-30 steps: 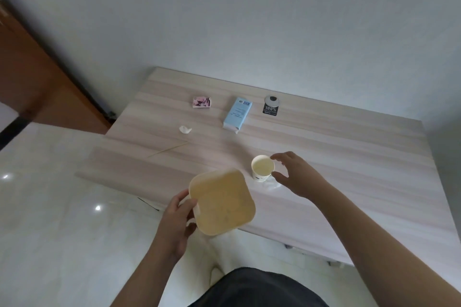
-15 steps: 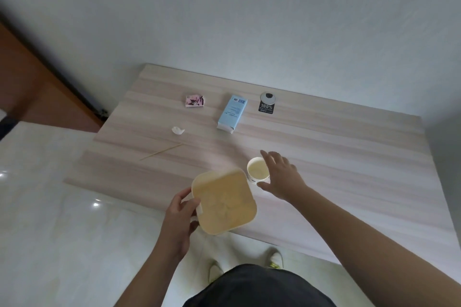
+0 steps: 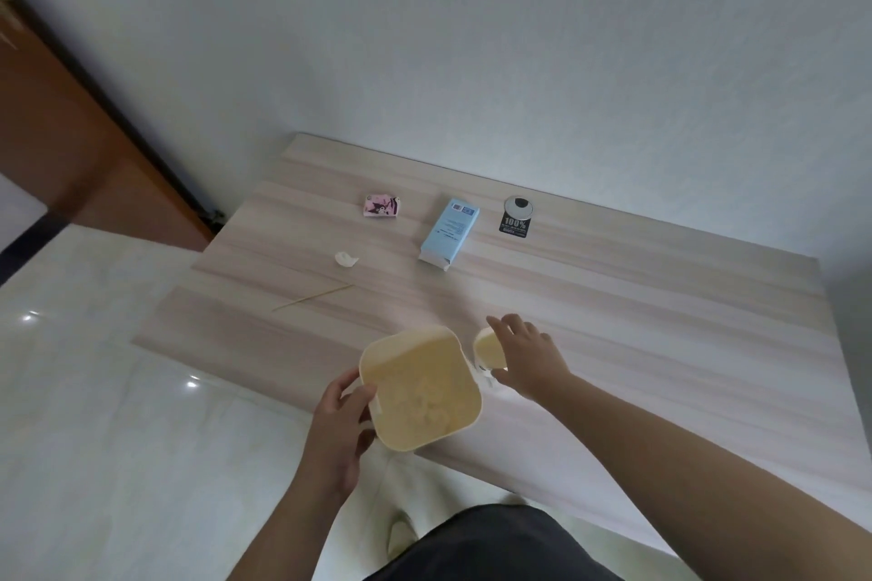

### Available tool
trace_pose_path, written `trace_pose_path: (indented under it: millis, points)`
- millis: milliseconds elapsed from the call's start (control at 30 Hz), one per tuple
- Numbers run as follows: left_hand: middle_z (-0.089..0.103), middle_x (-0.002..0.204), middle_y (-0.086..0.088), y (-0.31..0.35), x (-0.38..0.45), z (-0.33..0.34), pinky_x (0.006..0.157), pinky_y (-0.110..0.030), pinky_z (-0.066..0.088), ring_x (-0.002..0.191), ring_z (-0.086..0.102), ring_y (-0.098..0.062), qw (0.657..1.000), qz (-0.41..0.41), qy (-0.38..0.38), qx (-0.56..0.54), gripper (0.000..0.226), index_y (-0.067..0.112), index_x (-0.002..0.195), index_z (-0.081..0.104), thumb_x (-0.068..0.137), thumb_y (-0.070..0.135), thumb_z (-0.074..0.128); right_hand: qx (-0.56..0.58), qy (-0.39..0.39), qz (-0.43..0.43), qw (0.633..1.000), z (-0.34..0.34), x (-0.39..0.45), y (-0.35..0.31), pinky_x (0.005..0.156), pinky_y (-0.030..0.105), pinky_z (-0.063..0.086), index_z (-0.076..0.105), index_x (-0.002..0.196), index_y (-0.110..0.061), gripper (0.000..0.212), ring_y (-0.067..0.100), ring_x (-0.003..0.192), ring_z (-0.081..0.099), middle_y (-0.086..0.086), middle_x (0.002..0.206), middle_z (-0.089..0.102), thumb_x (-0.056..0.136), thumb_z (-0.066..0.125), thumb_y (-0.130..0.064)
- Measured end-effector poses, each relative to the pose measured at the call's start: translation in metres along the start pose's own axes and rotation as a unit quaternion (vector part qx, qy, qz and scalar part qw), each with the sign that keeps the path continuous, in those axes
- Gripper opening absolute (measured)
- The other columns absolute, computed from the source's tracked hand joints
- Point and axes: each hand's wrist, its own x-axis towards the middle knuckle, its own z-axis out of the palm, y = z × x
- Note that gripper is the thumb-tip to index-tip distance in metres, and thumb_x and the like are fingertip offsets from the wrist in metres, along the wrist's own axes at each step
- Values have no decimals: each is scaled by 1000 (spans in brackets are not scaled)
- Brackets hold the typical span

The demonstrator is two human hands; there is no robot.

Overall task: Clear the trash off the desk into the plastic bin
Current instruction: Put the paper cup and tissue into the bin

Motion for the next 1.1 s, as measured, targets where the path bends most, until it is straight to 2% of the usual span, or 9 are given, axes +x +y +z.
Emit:
trace_pose_path:
  millis: [100, 200, 400, 533, 633, 733, 833, 967, 1100]
  points:
    - [76, 86, 0, 0, 0, -3, 53, -30, 52, 67, 68, -15, 1000, 3, 2, 8, 27, 26, 118, 64, 92, 19, 62, 63, 24, 23, 997, -14, -3, -1, 98, 41, 44, 24, 149, -23, 85, 28, 121, 46, 8, 140, 38, 79, 70, -42]
    - [76, 85, 2, 1, 2, -3, 55, -29, 54, 68, 70, -14, 1000, 6, -4, 11, 28, 25, 120, 63, 92, 20, 62, 153, 83, 31, 984, -41, -10, -6, 99, 42, 45, 27, 148, -23, 85, 29, 121, 47, 9, 139, 39, 78, 73, -40]
    - [70, 102, -12, 6, 7, 12, 52, -28, 53, 77, 66, -23, 1000, 16, -9, 9, 32, 21, 124, 60, 92, 17, 62, 257, 200, -47, 944, -88, -42, -31, 95, 33, 46, 35, 144, -26, 81, 17, 112, 51, 3, 131, 44, 75, 77, -34]
    - [67, 109, -18, 9, 9, 24, 53, -29, 52, 80, 63, -25, 999, 25, -18, 11, 36, 19, 126, 58, 91, 13, 63, 239, 201, -102, 944, -81, -61, -47, 94, 30, 48, 43, 140, -23, 65, 12, 105, 55, -1, 120, 52, 81, 69, -24]
    - [67, 107, -16, 10, 11, 32, 51, -27, 52, 78, 63, -24, 1000, 20, -16, 5, 34, 17, 126, 57, 93, 13, 62, 263, 181, -53, 946, -63, -59, -42, 93, 31, 48, 45, 139, -20, 58, 14, 104, 54, 0, 118, 52, 84, 66, -22]
    - [68, 107, -14, 8, 14, 33, 46, -21, 51, 79, 64, -23, 1000, 8, -3, 2, 31, 17, 125, 57, 94, 16, 61, 273, 149, 2, 950, -52, -48, -27, 83, 25, 45, 36, 144, -25, 66, 9, 92, 53, -2, 113, 53, 86, 66, -27]
    - [68, 106, -13, 5, 16, 31, 45, -22, 50, 79, 63, -21, 1000, 0, 4, 5, 31, 17, 126, 58, 95, 18, 59, 277, 126, 8, 952, -49, -36, -21, 83, 31, 50, 33, 144, -31, 67, 7, 88, 52, -5, 106, 53, 86, 66, -30]
    - [68, 106, -11, 6, 16, 32, 45, -21, 50, 76, 65, -19, 1000, -3, 2, 0, 30, 18, 124, 58, 95, 17, 59, 265, 157, -26, 951, -54, -26, -27, 83, 34, 52, 37, 139, -37, 58, 15, 94, 56, 0, 111, 52, 87, 63, -39]
    - [68, 105, -13, 6, 14, 33, 44, -20, 49, 73, 64, -20, 1000, -7, 5, -14, 33, 15, 127, 57, 93, 15, 61, 136, 202, -122, 962, -49, -34, -33, 83, 38, 51, 43, 140, -30, 54, 24, 92, 56, 5, 106, 55, 88, 58, -35]
